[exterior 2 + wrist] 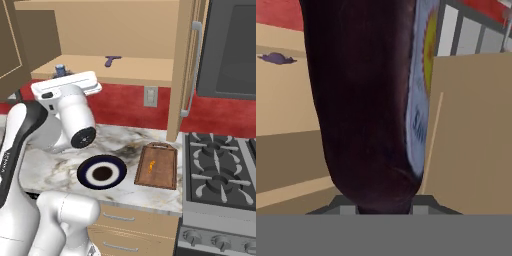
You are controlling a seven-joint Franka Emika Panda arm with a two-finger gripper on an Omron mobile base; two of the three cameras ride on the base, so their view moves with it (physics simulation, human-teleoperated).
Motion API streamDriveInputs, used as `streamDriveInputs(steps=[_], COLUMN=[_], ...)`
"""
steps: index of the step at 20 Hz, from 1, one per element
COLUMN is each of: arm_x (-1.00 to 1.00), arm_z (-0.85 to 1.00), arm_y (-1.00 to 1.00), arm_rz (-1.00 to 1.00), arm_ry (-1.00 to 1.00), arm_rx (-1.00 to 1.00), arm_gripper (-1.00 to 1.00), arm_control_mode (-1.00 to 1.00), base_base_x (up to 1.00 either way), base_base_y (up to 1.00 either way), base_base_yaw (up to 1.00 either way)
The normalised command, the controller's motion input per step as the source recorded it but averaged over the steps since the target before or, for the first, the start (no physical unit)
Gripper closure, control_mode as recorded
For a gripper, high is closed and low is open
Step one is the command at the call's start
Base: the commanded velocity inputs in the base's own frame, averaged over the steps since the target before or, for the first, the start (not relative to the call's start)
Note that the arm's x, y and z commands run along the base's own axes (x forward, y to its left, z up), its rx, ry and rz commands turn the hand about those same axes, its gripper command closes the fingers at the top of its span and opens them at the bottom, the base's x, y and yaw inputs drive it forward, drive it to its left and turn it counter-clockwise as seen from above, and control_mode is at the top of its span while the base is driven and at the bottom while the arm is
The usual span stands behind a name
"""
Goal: Pick the shrimp from the plate and place it on the cutting board. Then pick the condiment bottle from the cabinet and place it next to the cutting board.
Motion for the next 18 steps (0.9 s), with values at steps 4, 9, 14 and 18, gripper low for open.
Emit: streamDriveInputs(steps=[4, 9, 14, 18], arm_x=[-0.24, -0.23, -0.17, -0.12], arm_z=[-0.43, -0.47, -0.45, -0.35], arm_y=[-0.22, -0.19, -0.20, -0.21], arm_rz=[0.00, 0.00, 0.00, 0.00], arm_ry=[0.00, 0.00, 0.00, 0.00], arm_rx=[0.00, 0.00, 0.00, 0.00], arm_gripper=[1.00, 1.00, 1.00, 1.00], arm_control_mode=[-1.00, -1.00, -1.00, -1.00], base_base_x=[0.00, 0.00, 0.00, 0.00], base_base_y=[0.00, 0.00, 0.00, 0.00], base_base_yaw=[0.00, 0.00, 0.00, 0.00])
